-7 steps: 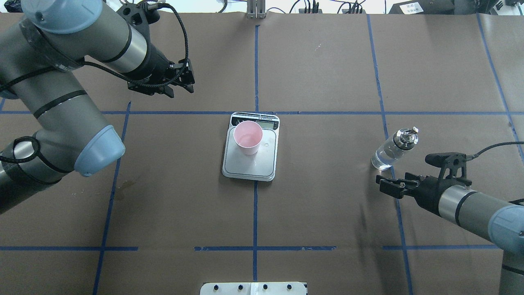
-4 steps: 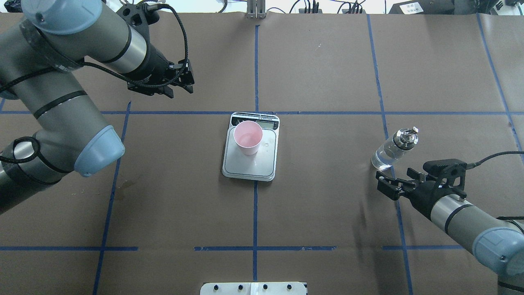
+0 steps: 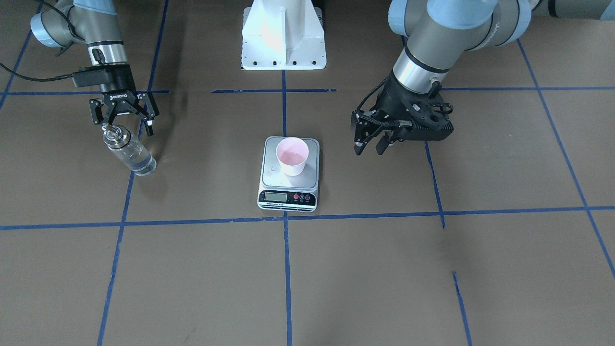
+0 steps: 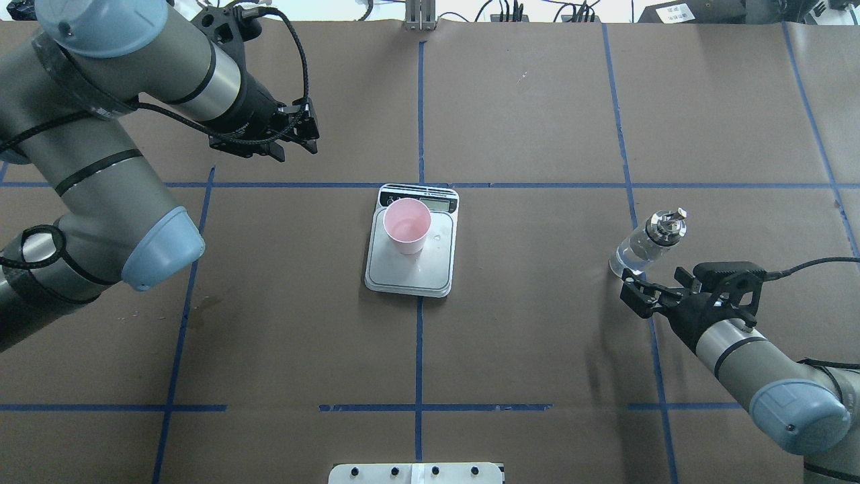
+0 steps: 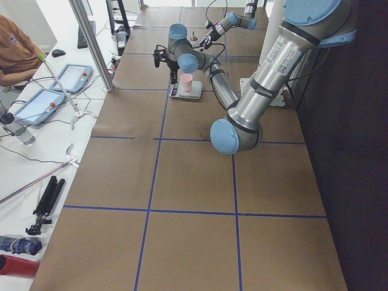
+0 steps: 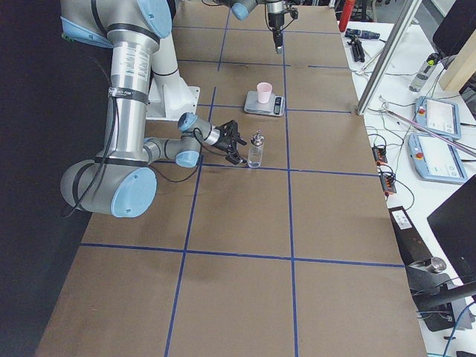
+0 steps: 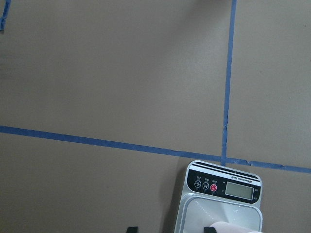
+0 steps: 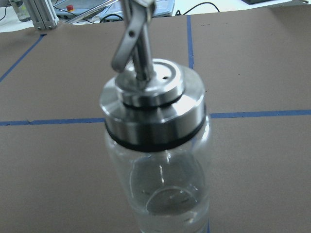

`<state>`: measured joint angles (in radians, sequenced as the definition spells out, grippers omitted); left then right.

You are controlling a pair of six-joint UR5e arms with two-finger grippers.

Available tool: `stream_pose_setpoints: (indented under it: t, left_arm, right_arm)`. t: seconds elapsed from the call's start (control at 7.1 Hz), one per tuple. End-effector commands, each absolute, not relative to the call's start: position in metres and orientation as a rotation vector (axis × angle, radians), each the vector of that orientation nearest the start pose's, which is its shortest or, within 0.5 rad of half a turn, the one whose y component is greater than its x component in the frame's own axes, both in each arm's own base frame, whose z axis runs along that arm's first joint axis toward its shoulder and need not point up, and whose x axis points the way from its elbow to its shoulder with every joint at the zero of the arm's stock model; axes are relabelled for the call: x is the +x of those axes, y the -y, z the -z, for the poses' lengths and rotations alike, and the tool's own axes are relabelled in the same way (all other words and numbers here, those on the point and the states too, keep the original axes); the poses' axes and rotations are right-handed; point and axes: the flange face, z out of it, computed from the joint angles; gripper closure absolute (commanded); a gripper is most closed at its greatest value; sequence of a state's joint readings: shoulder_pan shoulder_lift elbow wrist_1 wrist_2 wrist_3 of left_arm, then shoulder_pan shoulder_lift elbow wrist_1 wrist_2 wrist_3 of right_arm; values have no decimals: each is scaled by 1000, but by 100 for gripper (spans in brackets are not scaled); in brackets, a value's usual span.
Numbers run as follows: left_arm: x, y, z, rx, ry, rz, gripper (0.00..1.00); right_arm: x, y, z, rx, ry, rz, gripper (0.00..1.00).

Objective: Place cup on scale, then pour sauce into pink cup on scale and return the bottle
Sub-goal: 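Reach the right gripper to the glass dispenser bottle and grasp it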

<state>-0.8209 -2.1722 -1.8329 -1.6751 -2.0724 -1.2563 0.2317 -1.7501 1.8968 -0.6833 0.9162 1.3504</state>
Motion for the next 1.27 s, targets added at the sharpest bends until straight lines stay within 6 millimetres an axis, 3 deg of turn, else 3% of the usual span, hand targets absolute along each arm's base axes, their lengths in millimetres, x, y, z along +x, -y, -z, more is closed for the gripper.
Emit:
stream_pose_setpoints:
  t: [0.0,0.7,1.13]
  left_arm:
    - [362,514,-181,120,-1049,214,45]
    - [363,513,-179,121,-1051,213,45]
    - [363,513,-180,118,-1049,216,45]
  right_arm:
    - [-385,294,-485,830,818,-380,0]
    - [-393,298,-487,862,803,-397,0]
    - [-402,304,-503,901,756,-407,0]
